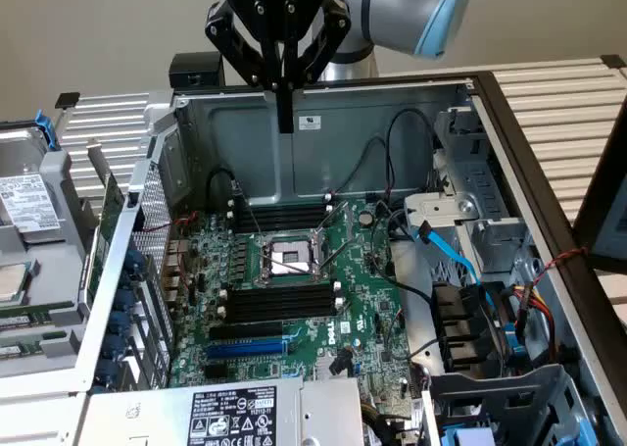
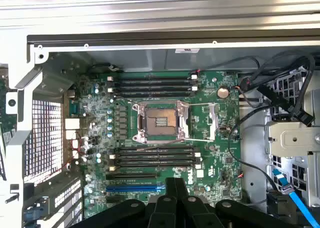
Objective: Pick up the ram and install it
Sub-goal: 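Reach for the ram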
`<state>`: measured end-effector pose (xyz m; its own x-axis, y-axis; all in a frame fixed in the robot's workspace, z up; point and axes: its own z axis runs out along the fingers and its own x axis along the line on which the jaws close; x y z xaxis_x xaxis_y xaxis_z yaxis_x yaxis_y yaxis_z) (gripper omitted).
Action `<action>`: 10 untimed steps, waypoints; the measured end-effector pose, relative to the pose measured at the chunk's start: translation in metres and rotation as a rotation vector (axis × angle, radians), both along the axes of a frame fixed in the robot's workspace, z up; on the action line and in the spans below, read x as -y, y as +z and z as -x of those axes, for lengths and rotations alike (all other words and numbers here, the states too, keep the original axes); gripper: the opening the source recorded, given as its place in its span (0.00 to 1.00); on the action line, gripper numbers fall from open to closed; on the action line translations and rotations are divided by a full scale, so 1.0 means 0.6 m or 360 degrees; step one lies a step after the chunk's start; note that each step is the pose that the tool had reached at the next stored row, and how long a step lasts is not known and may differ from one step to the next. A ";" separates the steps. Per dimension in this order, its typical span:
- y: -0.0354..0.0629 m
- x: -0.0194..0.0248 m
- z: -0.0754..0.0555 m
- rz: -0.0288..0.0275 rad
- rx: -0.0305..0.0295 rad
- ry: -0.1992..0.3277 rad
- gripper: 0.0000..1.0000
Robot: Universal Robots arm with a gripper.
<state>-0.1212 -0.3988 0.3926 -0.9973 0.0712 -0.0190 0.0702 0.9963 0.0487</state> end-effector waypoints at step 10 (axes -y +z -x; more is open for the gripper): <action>0.000 0.0000 0.000 0.00000 -0.00001 0.0000 0.10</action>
